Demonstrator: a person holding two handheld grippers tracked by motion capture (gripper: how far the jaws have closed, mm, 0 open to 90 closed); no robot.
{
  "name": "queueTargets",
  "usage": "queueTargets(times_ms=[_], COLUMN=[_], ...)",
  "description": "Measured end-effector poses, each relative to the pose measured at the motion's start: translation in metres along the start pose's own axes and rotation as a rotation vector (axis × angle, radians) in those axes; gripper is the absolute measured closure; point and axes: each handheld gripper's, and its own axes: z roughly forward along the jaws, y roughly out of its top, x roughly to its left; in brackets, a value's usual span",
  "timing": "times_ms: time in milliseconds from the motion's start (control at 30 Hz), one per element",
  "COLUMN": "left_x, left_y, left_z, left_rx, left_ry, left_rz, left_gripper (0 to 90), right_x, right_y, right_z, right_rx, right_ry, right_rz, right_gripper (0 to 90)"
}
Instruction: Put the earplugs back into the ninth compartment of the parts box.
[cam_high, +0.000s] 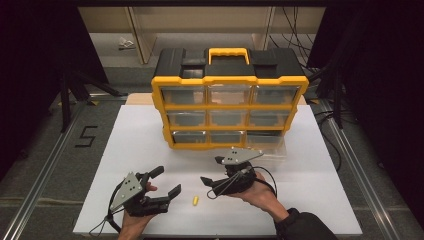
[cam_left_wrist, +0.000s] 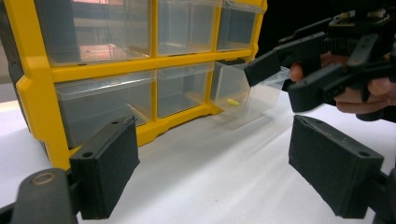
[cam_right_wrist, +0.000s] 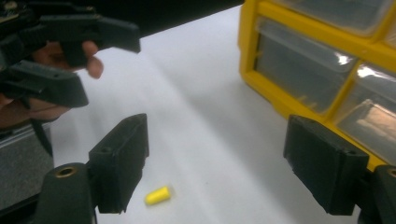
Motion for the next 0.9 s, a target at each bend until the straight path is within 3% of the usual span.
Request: queueTargets(times_ms=[900], left_x=[0.0], left_y=[0.0], left_z=[0.0], left_rx=[0.003], left_ry=[0.0], left_rz=[-0.002], left_gripper=[15.5], right_x=[0.028], right_y=[-0.029], right_z=[0.045], right_rx=[0.177], right_ry=[0.107], right_rz=[-0.114], right_gripper=[22.3])
